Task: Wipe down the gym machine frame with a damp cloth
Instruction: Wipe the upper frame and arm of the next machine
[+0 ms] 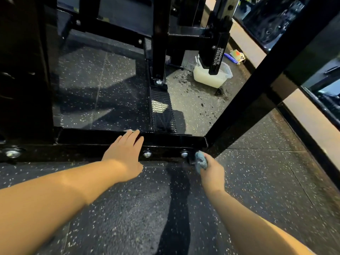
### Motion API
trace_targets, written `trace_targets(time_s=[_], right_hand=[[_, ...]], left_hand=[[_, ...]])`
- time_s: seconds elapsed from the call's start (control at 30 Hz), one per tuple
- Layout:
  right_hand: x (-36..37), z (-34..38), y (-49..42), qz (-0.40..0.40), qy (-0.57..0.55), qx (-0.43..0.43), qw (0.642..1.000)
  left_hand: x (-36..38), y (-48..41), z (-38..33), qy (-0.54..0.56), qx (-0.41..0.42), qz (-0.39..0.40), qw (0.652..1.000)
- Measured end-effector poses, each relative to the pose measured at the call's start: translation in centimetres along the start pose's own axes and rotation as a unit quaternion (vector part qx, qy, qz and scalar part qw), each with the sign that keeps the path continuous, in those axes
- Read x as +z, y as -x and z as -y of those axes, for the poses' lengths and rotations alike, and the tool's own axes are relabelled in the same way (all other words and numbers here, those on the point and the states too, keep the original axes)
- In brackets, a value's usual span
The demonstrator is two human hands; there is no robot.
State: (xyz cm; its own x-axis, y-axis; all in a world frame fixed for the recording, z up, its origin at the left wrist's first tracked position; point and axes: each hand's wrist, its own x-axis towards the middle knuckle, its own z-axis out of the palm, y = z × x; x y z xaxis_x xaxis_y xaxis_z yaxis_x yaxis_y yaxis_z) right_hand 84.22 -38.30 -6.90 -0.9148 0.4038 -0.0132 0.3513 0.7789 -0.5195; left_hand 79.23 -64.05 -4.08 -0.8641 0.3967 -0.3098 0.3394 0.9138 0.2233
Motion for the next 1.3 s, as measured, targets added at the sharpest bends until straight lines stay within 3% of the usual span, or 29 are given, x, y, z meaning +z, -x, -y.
trace_targets(time_s=[0.1, 0.17, 0.27, 0.33, 0.47, 0.6, 0.63, 0.73, 0.87, 0.97, 1.03, 1.13, 1.2, 1.23, 1.3], right_hand=[[-0.7, -0.3, 0.6, -0.102, -0.140, 0.226, 0.959], [0.1, 0.7, -1.4, -0.134, -0.313, 0.322, 0.883], [2.8, 3.8, -5.1, -0.078, -0.505, 0.384, 0.769], [4.3, 6.5, -5.8, -0.069, -0.502, 0.396, 0.766], [5.8, 7.1, -6.0, -0.112, -0.466, 0.373, 0.795], [5.3, 3.7, -7.8, -0.175, -0.491, 0.388, 0.760], [5.4, 2.6, -7.8, -0.168, -0.508, 0.381, 0.754], [7.0, 2.2, -6.5, -0.082, -0.620, 0.379, 0.682], [9.0, 1.7, -7.1, -0.033, -0.656, 0.352, 0.667], [8.0, 1.1, -7.9, -0.086, -0.643, 0.358, 0.671], [7.0, 2.6, -7.4, -0.121, -0.595, 0.370, 0.703], [7.5, 5.6, -4.8, -0.113, -0.403, 0.294, 0.859], [8.4, 6.1, -2.5, -0.078, -0.240, 0.179, 0.951], [8.5, 6.2, -1.7, -0.067, -0.161, 0.129, 0.976], [7.8, 6.2, -1.8, -0.099, -0.003, 0.059, 0.993]], left_hand=[[0.2, -0.9, -0.6, -0.010, 0.005, 0.009, 1.000], [0.6, -1.1, -0.7, -0.031, 0.003, 0.011, 0.999], [0.8, -0.7, -0.6, -0.038, 0.013, 0.022, 0.999], [0.5, -0.7, -0.3, -0.034, 0.018, 0.030, 0.999], [0.4, -0.8, 0.1, -0.030, 0.030, 0.036, 0.998], [0.8, -0.8, 0.2, -0.052, 0.035, 0.028, 0.998], [1.0, -0.9, 0.2, -0.050, 0.035, 0.028, 0.998], [0.9, -0.7, 0.2, -0.040, 0.039, 0.028, 0.998], [0.9, -1.0, 0.7, -0.035, 0.052, 0.016, 0.998], [1.1, -1.0, 0.7, -0.029, 0.054, 0.022, 0.998], [1.3, -0.9, 0.9, -0.025, 0.056, 0.026, 0.998], [1.2, -0.9, 1.1, 0.002, 0.054, 0.031, 0.998], [0.9, -1.0, 1.2, 0.022, 0.054, 0.042, 0.997], [0.6, -1.1, 1.2, 0.038, 0.053, 0.053, 0.996], [-0.2, -1.1, 1.2, 0.098, 0.040, 0.085, 0.991]])
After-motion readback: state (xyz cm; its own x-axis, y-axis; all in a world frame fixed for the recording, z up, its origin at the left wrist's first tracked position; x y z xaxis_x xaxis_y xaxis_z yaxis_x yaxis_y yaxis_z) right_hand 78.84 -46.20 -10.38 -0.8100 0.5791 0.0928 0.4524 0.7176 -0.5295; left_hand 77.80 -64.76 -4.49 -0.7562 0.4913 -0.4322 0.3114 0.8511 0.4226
